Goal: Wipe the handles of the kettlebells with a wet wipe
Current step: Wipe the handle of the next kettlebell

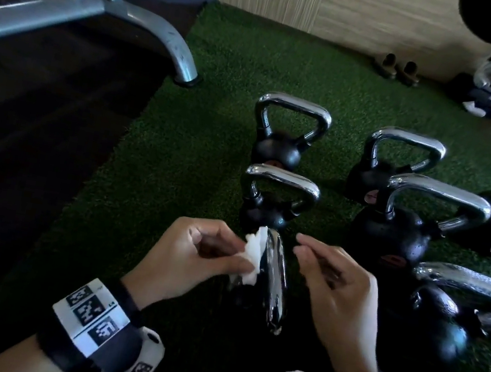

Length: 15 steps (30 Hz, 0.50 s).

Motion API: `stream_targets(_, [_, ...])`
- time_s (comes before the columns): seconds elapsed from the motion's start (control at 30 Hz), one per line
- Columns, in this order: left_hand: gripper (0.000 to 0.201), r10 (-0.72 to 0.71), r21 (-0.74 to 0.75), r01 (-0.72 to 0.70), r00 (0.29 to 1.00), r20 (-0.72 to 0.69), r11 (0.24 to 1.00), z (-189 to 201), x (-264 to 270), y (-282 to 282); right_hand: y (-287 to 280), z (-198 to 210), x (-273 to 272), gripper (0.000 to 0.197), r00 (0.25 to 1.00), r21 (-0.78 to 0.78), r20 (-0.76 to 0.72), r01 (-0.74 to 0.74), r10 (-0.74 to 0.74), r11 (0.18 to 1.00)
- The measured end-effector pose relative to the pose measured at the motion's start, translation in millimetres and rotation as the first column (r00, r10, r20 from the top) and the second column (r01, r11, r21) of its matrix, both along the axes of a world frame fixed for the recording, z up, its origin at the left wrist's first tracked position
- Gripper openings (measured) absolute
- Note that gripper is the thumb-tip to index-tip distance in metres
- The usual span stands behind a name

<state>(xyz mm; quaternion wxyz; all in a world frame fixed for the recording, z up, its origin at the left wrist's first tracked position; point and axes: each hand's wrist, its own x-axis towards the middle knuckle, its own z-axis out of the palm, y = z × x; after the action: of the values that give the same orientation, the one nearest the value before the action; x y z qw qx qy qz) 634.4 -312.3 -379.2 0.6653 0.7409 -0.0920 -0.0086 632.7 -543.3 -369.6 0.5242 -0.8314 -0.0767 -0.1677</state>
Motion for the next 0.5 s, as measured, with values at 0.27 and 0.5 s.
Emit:
stream_targets(0.27, [0.007,-0.011,-0.344,-0.052,0.984,-0.180,0.938,10,-2,-14,10,23,6,0.046,0.935,-0.049,-0.063,-0.352,0.349,0.935])
stream_targets(0.5, [0.020,-0.105,-0.265,0.038,0.964,-0.244,0.963,6,2,-9,4,16,7,0.020,0.966,0.062,-0.043,-0.251,0.254,0.966])
